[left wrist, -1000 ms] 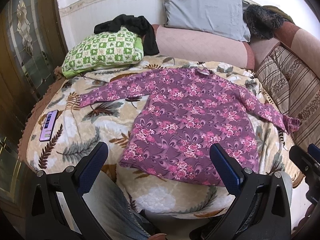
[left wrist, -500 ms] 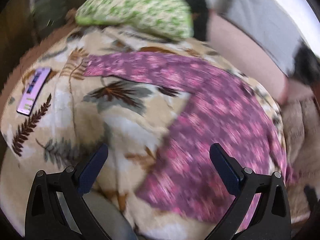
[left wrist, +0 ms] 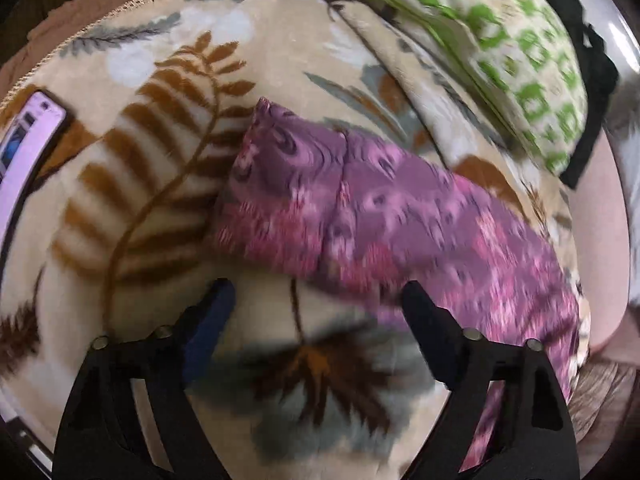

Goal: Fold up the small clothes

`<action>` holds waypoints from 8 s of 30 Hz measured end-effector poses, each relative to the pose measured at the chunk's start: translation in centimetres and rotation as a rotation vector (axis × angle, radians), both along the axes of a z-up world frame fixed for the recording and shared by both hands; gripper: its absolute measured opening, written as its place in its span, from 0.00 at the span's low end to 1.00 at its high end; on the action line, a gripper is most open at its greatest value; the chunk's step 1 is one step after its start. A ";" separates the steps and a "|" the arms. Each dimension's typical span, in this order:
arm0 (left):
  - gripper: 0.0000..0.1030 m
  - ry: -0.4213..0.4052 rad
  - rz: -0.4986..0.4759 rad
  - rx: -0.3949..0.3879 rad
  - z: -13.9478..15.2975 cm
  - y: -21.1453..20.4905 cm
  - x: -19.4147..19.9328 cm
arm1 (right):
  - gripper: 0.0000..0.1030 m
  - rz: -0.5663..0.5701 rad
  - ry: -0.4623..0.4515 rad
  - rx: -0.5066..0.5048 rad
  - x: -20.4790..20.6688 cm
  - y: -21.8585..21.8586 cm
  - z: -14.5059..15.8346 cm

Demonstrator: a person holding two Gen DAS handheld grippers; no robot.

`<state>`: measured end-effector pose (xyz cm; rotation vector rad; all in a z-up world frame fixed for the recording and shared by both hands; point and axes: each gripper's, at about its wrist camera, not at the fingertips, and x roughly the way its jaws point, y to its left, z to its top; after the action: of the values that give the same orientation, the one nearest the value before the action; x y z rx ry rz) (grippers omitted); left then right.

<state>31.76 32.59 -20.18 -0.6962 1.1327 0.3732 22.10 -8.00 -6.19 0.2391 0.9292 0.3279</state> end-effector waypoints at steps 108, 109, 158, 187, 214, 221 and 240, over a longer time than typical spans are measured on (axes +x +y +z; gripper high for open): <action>0.03 -0.241 -0.372 -0.156 5.2 -17.9 5.8 | 0.10 0.118 0.202 0.042 28.6 -3.3 -4.6; 0.03 -0.190 -0.353 -0.128 3.7 -17.6 6.4 | 0.10 0.107 0.218 0.028 28.9 -2.9 -5.5; 0.73 -0.263 -0.974 0.165 13.2 -52.0 -14.2 | 0.72 -1.295 0.205 0.326 -12.4 -50.6 -14.0; 0.73 -0.201 -0.550 0.010 9.8 -29.9 -9.9 | 0.13 -0.043 -0.129 0.204 -2.4 -12.4 -5.9; 0.01 -0.104 -0.760 0.123 6.4 -37.7 -9.0 | 0.41 -0.385 0.194 0.447 3.3 -32.3 -14.7; 0.01 -0.137 -0.777 0.179 7.2 -35.3 -13.3 | 0.40 -0.301 0.174 0.427 4.1 -29.6 -14.0; 0.03 -0.199 -0.788 0.047 4.7 -34.3 -12.7 | 0.10 -0.348 0.317 0.201 20.3 -33.0 -13.6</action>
<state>19.06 -1.74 -15.50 -0.1987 1.1115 -0.3317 42.44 -40.98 -19.84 0.6432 1.1449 0.0592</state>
